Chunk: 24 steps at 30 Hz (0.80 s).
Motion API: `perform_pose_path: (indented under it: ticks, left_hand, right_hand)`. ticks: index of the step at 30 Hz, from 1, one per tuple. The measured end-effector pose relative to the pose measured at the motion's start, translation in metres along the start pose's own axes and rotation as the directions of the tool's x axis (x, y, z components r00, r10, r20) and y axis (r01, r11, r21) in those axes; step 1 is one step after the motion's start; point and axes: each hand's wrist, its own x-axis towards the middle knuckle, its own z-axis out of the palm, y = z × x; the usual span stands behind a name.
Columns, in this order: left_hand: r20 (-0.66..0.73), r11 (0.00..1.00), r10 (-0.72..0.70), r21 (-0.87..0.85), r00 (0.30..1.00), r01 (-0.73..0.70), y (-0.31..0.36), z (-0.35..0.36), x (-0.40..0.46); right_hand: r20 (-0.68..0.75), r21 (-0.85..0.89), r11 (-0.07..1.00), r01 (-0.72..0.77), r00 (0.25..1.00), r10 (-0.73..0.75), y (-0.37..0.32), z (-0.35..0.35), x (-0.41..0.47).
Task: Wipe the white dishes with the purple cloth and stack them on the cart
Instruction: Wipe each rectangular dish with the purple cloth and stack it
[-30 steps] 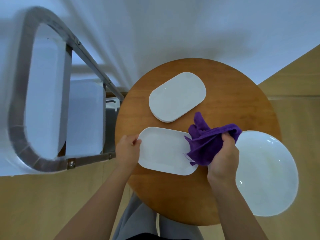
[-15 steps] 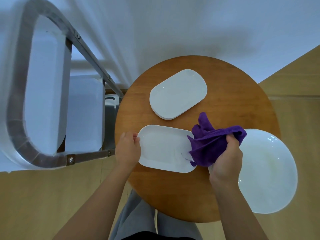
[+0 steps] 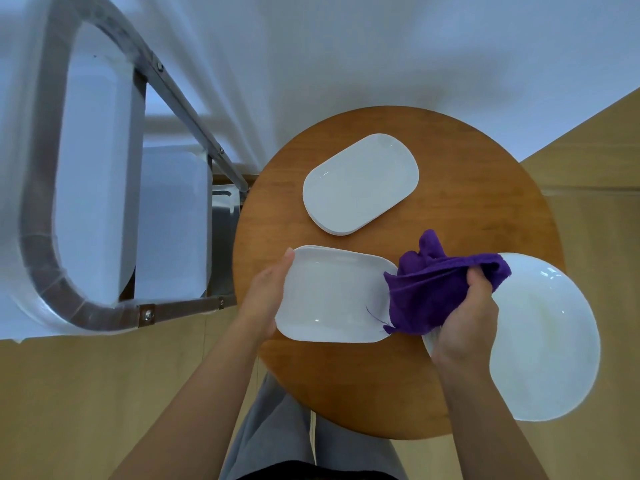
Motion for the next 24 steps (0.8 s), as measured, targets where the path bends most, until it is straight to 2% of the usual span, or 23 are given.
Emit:
perform_pose_path:
  ticks: [4,9,11,13,14,15,16,17,18,19,21,23,24]
  left_hand:
    - [0.114,1.0,0.0,0.028,0.994,-0.003,0.004,-0.003,-0.005]
    - [0.175,0.99,0.023,-0.143,0.984,0.002,0.006,-0.021,-0.019]
    - [0.175,0.983,0.048,-0.182,0.983,-0.016,0.005,-0.026,-0.026]
    - [0.151,0.975,0.081,-0.219,0.985,-0.046,0.006,-0.027,-0.035]
    - [0.131,0.97,0.093,-0.237,0.987,-0.059,0.006,-0.026,-0.038]
    - [0.103,0.967,0.091,-0.247,0.991,-0.063,0.006,-0.026,-0.041]
    - [0.081,0.964,0.082,-0.258,0.993,-0.059,0.007,-0.025,-0.044]
    - [0.073,0.961,0.071,-0.271,0.995,-0.049,0.007,-0.025,-0.046]
    - [0.077,0.958,0.066,-0.283,0.995,-0.041,0.008,-0.026,-0.049]
    - [0.075,0.957,0.062,-0.289,0.995,-0.038,0.008,-0.025,-0.052]
    - [0.043,0.955,0.066,-0.292,0.997,-0.051,0.012,-0.022,-0.054]
    - [0.046,0.957,0.083,-0.282,0.996,-0.066,0.016,-0.019,-0.053]
    - [0.057,0.963,0.087,-0.262,0.995,-0.069,0.02,-0.017,-0.055]
  right_hand:
    - [0.037,-0.115,0.991,0.071,0.997,-0.067,0.009,0.001,-0.005]
    - [0.026,-0.152,0.981,0.121,0.993,-0.119,0.015,0.002,-0.01]
    - [0.128,-0.153,0.971,0.186,0.978,-0.167,0.014,0.002,-0.012]
    - [0.333,-0.231,0.933,0.276,0.923,-0.19,0.013,0.005,-0.014]
    - [0.416,-0.339,0.88,0.333,0.892,-0.178,0.014,0.006,-0.015]
    - [0.468,-0.494,0.748,0.444,0.86,-0.201,0.014,0.008,-0.014]
    - [0.496,-0.651,0.519,0.554,0.828,-0.262,0.015,0.01,-0.012]
    - [0.526,-0.735,0.28,0.618,0.78,-0.338,0.015,0.011,-0.01]
    - [0.569,-0.745,0.123,0.655,0.721,-0.394,0.012,0.014,-0.01]
    - [0.604,-0.729,0.038,0.684,0.667,-0.436,0.009,0.018,-0.01]
    - [0.627,-0.715,-0.067,0.695,0.596,-0.501,0.006,0.029,-0.01]
    - [0.612,-0.736,-0.113,0.667,0.586,-0.531,0.006,0.04,-0.012]
    - [0.597,-0.751,-0.089,0.654,0.614,-0.516,0.007,0.046,-0.014]
